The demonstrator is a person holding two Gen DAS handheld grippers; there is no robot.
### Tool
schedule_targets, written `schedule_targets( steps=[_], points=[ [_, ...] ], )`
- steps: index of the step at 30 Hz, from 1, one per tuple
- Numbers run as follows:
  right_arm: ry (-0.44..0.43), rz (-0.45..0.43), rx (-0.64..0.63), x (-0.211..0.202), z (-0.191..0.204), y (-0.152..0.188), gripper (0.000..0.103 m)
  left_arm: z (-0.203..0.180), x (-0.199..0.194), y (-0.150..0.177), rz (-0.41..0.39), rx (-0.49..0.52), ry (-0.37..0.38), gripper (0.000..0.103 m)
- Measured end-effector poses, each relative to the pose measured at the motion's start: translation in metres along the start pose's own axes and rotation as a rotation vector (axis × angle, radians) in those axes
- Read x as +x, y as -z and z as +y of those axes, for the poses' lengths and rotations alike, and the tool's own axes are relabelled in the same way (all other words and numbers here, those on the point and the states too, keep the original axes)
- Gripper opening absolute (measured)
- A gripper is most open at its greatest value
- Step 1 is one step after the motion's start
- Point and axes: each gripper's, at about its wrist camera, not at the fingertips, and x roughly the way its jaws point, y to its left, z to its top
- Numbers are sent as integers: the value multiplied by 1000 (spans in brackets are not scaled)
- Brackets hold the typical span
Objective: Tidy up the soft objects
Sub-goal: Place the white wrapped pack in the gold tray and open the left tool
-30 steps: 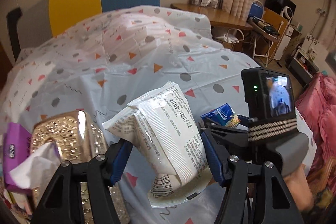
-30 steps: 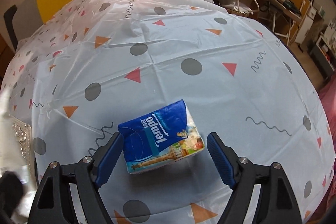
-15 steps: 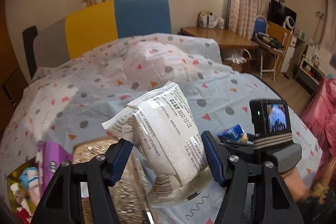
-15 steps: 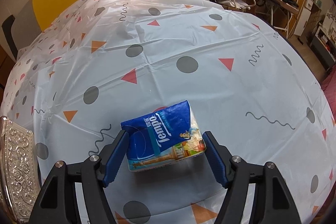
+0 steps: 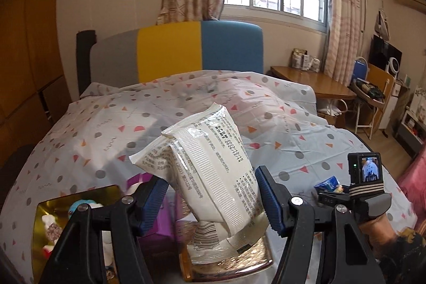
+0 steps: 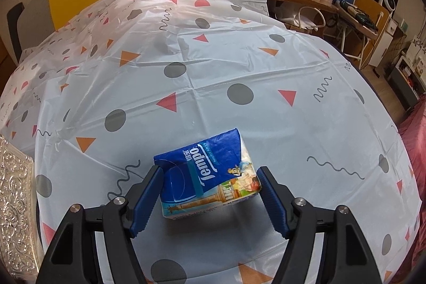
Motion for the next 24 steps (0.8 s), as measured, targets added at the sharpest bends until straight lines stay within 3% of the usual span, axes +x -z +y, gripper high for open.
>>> schedule_targets(
  steps=[16, 24],
  points=[
    [-8, 7, -2, 0, 0, 1, 73, 90, -28, 48, 38, -138, -112, 67],
    [-9, -5, -11, -3, 0, 1, 65, 178, -43, 105, 128, -281, -213, 67]
  ],
)
